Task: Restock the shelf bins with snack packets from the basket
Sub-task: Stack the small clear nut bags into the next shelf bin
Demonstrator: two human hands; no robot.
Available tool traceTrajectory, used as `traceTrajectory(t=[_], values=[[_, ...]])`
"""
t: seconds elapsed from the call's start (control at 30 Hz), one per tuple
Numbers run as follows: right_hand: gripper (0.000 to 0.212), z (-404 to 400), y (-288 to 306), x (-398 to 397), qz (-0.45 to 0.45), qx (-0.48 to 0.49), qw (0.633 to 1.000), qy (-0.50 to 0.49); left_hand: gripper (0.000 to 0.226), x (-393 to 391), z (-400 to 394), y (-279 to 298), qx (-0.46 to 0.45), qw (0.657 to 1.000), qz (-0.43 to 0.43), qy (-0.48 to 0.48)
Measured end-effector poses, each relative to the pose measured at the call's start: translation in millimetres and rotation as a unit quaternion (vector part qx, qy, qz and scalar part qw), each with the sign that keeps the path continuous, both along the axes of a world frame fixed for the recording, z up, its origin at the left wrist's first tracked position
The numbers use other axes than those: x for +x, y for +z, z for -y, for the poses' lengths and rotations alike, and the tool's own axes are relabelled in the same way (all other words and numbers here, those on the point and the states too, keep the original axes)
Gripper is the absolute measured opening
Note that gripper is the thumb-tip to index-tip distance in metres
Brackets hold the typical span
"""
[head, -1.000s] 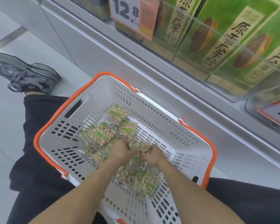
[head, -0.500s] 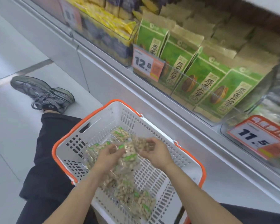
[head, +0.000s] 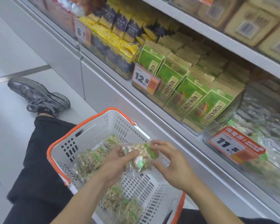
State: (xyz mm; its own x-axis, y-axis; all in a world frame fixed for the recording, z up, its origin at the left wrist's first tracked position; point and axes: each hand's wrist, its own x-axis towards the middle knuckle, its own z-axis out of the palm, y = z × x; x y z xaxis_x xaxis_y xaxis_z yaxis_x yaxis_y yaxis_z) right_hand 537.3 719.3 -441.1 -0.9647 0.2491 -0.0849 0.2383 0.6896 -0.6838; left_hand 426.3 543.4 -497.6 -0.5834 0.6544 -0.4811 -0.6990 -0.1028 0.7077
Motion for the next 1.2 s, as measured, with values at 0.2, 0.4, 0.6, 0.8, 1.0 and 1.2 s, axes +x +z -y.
traceTrajectory(t=[0.2, 0.4, 0.6, 0.8, 1.0, 1.2], values=[[0.037, -3.8, 6.0, 4.2, 0.083, -0.154, 0.975, -0.135, 0.072, 1.6, 9.6, 11.0, -0.001, 0.997, -0.072, -0.035], [0.032, -18.7, 30.1, 11.5, 0.08, 0.0, 0.994, -0.08, 0.061, 12.1, 1.3, 21.4, -0.043, 0.968, -0.19, -0.159], [0.032, -29.0, 49.1, 12.9, 0.089, -0.099, 0.97, -0.201, 0.062, 28.3, -17.6, 31.5, 0.025, 0.995, -0.092, -0.023], [0.04, 0.0, 40.3, 8.1, 0.142, -0.23, 0.934, -0.235, 0.101, 40.0, -30.9, 31.6, 0.035, 0.991, -0.093, 0.09], [0.071, -2.7, 44.1, 8.9, 0.335, -0.067, 0.936, -0.085, 0.053, 36.4, -19.7, 32.8, -0.055, 0.979, -0.181, 0.07], [0.093, -24.2, 71.6, 24.9, 0.205, 0.011, 0.978, -0.048, 0.081, 29.5, -11.7, 46.5, -0.05, 0.954, -0.284, -0.076]])
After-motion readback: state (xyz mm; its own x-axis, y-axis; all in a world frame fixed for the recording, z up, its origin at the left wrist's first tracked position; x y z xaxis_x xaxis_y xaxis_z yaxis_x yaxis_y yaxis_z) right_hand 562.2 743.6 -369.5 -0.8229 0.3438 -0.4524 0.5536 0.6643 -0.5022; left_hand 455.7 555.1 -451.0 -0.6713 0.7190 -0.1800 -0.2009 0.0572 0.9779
